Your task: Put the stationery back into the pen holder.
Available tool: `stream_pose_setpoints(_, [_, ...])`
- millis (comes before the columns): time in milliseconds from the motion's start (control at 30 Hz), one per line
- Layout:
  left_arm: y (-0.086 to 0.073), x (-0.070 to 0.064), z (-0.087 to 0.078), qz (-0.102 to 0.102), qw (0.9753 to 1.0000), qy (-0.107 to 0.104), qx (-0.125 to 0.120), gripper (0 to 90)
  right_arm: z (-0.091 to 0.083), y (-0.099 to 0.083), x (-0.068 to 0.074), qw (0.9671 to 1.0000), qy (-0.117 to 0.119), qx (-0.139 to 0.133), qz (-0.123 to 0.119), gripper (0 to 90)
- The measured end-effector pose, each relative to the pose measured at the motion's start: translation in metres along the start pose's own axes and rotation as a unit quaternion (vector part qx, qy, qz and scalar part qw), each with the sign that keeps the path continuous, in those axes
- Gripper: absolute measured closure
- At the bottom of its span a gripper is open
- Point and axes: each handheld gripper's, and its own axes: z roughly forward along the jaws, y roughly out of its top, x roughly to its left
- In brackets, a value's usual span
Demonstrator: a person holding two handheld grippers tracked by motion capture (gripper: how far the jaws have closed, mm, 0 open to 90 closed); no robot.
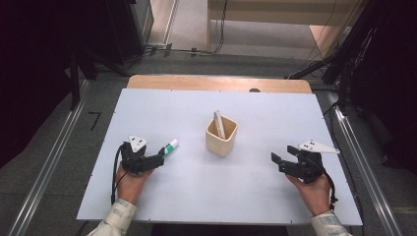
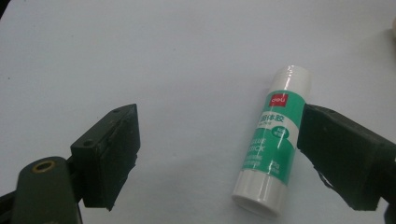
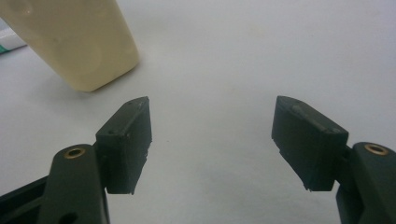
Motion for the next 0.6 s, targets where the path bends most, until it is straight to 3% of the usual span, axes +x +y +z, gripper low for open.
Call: stream_pose_setpoints(600, [0.002,-0.007,0.011,0.012,0.9996,-0.023,0.013,19.6,-0.001,-0.001,-0.005,1.0,-0.002,0.0,0.003,27.1])
